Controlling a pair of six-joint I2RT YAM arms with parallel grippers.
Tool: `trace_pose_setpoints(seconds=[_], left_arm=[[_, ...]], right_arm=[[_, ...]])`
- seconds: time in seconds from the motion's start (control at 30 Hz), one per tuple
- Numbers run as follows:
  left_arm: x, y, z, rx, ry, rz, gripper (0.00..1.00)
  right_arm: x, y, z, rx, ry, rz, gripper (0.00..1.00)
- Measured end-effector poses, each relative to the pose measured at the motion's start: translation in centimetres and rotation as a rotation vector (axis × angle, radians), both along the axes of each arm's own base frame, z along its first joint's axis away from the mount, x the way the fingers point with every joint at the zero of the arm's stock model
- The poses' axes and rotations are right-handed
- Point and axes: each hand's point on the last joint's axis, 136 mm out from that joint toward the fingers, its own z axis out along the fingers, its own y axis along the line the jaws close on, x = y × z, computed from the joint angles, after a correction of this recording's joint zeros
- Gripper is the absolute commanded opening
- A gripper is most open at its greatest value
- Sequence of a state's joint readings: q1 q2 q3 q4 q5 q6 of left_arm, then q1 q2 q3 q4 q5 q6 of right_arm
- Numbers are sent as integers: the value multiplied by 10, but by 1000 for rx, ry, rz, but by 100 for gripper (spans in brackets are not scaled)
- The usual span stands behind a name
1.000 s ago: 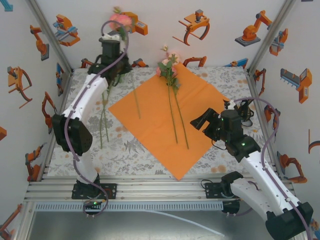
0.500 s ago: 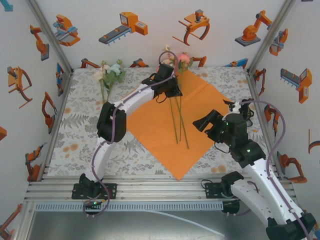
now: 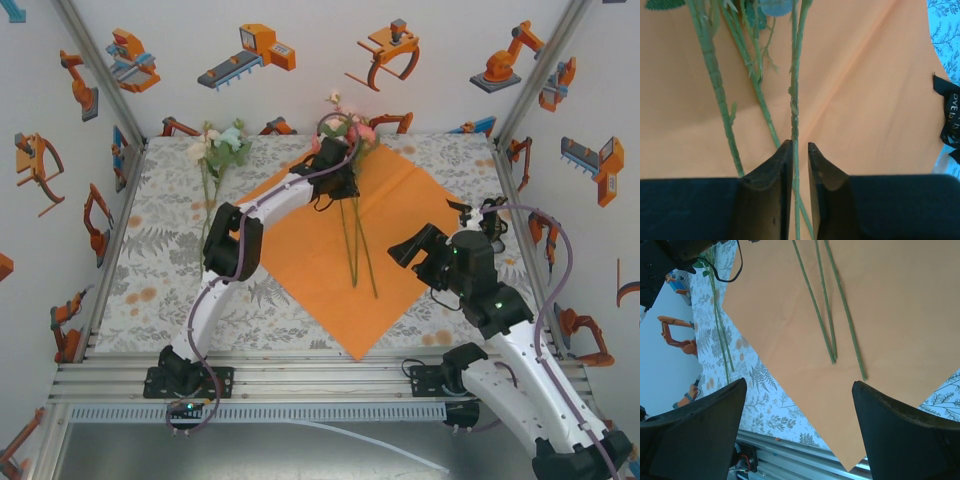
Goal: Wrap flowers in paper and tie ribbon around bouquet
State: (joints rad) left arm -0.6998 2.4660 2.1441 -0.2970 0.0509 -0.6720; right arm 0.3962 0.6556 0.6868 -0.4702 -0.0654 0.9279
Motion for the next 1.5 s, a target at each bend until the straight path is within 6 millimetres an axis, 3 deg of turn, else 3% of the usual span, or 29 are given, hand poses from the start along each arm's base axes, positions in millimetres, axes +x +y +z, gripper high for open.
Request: trace_pose_setpoints(seconds=[0.23, 0.37, 0.47, 0.57, 0.63, 0.7, 0.73, 0.8, 0.87, 1.0, 1.17, 1.5], left_arm=[[1, 18, 10, 75, -52, -9, 34], [-13, 58, 55, 120, -116, 7, 33], [-17, 114, 109, 119, -191, 70, 31], [-4, 201, 155, 127, -274, 206, 31], [5, 265, 166, 161, -301, 310, 31], [12, 329, 157, 237, -292, 410, 31], [13, 350, 149, 278, -279, 440, 31], [14, 383, 123, 384, -227, 467, 30], [15, 398, 96, 480, -171, 453, 30], [24, 403, 35, 608, -36, 362, 33], [33, 400, -18, 668, 70, 276, 35], [62, 404, -41, 733, 113, 235, 28]], right_arm=[[0, -1, -2, -5, 6, -4, 78], [1, 0, -4, -7, 13, -3, 78], [1, 0, -4, -8, 14, -3, 78], [2, 0, -4, -7, 14, -4, 78], [4, 1, -4, -5, 11, -4, 78], [7, 3, -6, -4, 17, -4, 78], [9, 3, -7, -5, 21, -3, 78], [10, 5, -10, -8, 33, 0, 78], [11, 5, -11, -8, 38, 1, 78], [11, 6, -11, -5, 35, 0, 78], [11, 5, -11, -6, 35, -1, 78], [12, 4, -8, -9, 27, -10, 78]])
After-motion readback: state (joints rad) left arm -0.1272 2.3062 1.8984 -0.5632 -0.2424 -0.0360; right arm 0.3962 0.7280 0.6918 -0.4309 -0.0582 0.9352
